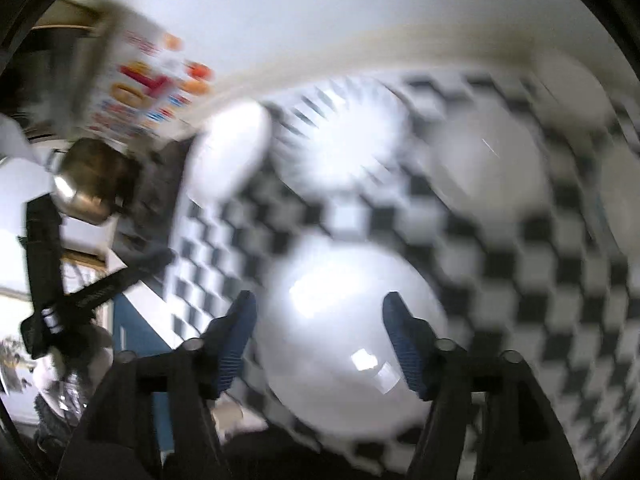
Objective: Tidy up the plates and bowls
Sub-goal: 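Lift the large white plate with both grippers toward the pink-flower plate, then lower the large white plate onto the pink-flower plate with both grippers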
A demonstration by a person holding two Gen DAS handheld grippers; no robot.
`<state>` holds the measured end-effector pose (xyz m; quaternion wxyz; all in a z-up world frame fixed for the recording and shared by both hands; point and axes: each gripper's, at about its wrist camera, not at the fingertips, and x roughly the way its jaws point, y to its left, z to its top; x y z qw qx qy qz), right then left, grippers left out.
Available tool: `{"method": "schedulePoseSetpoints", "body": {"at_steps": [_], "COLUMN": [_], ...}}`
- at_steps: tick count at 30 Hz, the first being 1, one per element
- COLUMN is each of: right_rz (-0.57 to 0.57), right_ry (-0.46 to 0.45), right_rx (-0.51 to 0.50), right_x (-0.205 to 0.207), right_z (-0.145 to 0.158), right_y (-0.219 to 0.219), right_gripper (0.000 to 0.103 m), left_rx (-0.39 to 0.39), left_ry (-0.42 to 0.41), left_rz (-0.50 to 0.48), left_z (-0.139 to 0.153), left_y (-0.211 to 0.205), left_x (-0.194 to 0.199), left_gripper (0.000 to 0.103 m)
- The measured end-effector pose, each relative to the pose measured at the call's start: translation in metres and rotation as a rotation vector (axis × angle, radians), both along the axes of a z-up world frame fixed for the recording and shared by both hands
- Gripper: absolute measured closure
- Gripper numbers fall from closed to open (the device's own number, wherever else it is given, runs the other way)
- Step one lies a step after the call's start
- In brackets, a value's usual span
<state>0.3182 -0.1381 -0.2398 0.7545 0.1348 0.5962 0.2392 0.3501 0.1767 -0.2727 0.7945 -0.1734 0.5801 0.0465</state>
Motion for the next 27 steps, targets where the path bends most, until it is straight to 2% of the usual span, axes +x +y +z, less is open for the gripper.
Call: {"method": "schedulePoseSetpoints", "body": {"at_steps": [3, 7, 11, 14, 18, 22, 27], "right_rz": [0.069, 0.148, 0.228, 0.246, 0.265, 0.283, 0.274], "right_ry": [0.000, -0.015, 0.042, 0.095, 0.110, 0.136, 0.191], "right_rx": [0.010, -0.039, -0.145, -0.159, -0.172, -0.170, -0.152], "right_x": [0.047, 0.112, 0.179, 0.212, 0.237, 0.251, 0.262], "right_z": [-0.003, -0.025, -0.068, -0.095, -0.113, -0.124, -0.140], "right_y": [0.055, 0.115, 0.166, 0.184, 0.202, 0.212, 0.217], "right_gripper": [0.033, 0.034, 0.045, 0.052, 0.060, 0.076, 0.083], "left_rx": [-0.030, -0.078, -0.090, -0.103, -0.117, -0.127, -0.122], "left_ry": [0.036, 0.100, 0.142, 0.176, 0.214, 0.220, 0.207], "left_rz": [0.068, 0.175, 0.237, 0.244, 0.245, 0.248, 0.230], "left_z": [-0.022, -0.059, -0.088, -0.104, -0.122, -0.131, -0.132], "left_y": [0.033, 0.077, 0.101, 0.107, 0.112, 0.114, 0.110], "left_x": [0.022, 0.048, 0.065, 0.076, 0.083, 0.089, 0.095], "left_gripper": [0.066, 0.066, 0.066, 0.066, 0.066, 0.066, 0.067]}}
